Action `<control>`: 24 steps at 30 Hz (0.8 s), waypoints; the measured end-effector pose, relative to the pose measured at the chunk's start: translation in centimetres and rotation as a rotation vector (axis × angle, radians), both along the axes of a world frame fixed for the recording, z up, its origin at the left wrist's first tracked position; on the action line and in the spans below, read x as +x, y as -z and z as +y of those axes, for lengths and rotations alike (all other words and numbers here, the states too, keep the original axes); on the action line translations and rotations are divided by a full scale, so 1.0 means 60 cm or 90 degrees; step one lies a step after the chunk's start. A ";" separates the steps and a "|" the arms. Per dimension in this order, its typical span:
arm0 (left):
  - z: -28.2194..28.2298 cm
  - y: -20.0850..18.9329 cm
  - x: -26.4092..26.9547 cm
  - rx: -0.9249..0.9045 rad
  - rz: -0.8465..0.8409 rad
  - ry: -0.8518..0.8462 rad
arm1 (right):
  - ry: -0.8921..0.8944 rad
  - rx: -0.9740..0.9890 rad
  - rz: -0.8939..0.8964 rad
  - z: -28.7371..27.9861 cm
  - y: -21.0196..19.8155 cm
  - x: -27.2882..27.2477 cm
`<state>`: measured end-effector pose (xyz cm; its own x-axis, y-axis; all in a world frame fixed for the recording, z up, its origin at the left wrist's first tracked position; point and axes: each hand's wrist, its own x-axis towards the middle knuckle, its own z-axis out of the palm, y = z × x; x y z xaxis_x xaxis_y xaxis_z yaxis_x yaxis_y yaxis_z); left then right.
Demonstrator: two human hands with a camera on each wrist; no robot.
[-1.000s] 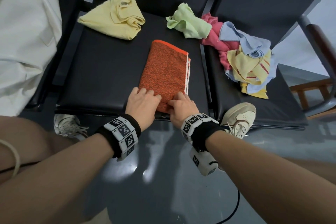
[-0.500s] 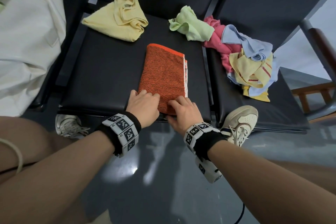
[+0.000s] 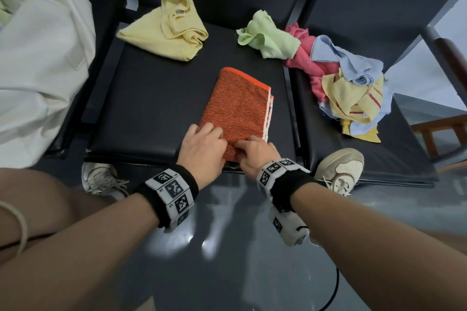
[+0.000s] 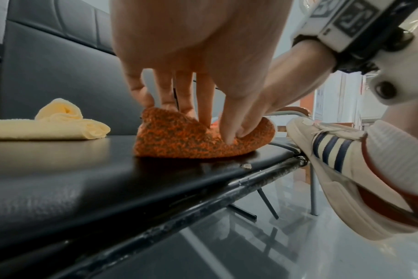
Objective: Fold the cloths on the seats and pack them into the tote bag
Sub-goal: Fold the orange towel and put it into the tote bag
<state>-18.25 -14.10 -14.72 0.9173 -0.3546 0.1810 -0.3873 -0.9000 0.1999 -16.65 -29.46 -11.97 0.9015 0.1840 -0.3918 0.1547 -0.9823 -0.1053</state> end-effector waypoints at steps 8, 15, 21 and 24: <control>-0.005 0.003 0.004 0.019 0.041 -0.019 | 0.060 0.057 -0.013 -0.010 0.006 0.008; -0.006 -0.003 0.007 0.023 0.082 -0.028 | -0.043 0.059 -0.209 -0.012 0.018 -0.034; -0.003 0.000 0.016 0.004 0.173 -0.028 | -0.067 0.008 -0.172 -0.009 0.018 -0.038; -0.003 0.003 0.019 -0.027 0.181 -0.035 | -0.062 0.008 -0.166 -0.006 0.016 -0.037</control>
<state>-17.08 -14.26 -14.88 0.9507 -0.3013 -0.0729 -0.2618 -0.9064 0.3314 -18.84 -29.80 -12.91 0.9494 0.2779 -0.1464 0.2715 -0.9604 -0.0620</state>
